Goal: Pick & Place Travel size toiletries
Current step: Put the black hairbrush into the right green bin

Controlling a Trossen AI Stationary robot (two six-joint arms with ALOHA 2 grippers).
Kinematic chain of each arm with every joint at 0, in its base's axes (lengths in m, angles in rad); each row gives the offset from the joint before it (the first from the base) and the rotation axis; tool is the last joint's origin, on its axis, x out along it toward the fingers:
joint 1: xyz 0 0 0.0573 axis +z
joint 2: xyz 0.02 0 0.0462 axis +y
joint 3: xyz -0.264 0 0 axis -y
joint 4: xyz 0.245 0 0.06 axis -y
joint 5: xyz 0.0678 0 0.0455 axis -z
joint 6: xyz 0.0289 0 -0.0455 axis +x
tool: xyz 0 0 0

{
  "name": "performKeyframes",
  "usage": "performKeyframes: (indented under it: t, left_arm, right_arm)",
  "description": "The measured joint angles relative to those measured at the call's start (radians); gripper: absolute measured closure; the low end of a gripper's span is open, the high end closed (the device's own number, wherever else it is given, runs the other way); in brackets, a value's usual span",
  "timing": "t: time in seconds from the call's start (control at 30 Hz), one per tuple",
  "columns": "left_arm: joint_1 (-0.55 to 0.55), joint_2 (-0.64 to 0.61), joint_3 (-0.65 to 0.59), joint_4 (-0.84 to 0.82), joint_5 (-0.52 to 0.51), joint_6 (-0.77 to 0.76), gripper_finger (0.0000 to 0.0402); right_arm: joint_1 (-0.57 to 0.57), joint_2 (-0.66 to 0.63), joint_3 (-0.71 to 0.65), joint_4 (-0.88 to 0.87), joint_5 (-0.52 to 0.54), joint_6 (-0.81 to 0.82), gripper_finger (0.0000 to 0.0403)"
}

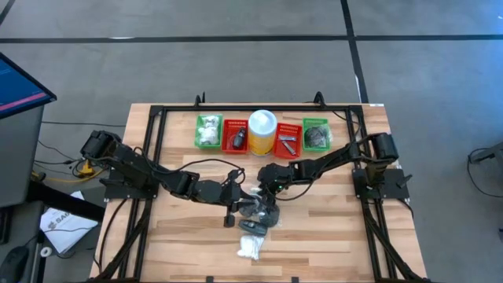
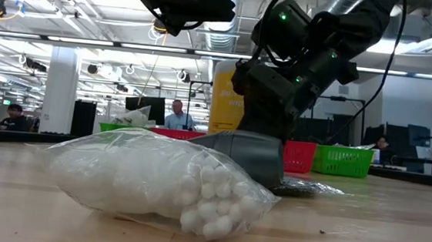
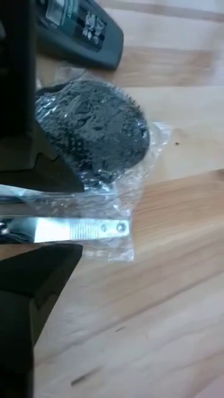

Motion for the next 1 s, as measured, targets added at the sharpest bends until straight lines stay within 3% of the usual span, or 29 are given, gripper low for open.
performKeyframes:
  t: [0.13, 0.33, 0.63, 1.0]
  left_arm:
    - [0.000, 0.000, 0.000, 0.000, 0.000, 0.000, 0.0342]
    - [0.000, 0.000, 0.000, 0.000, 0.000, 0.000, 0.0342]
    - [0.000, 0.000, 0.000, 0.000, 0.000, 0.000, 0.0342]
    - [0.000, 0.000, 0.000, -0.002, 0.000, 0.000, 0.0342]
  right_arm:
    - [0.000, 0.000, 0.000, -0.003, -0.002, -0.002, 0.0288]
    - [-0.001, 0.000, 0.000, -0.003, -0.012, -0.033, 0.0392]
    - [-0.001, -0.015, 0.000, -0.013, -0.021, -0.044, 0.0402]
    - [-0.002, -0.194, 0.027, -0.176, 0.002, -0.109, 0.0403]
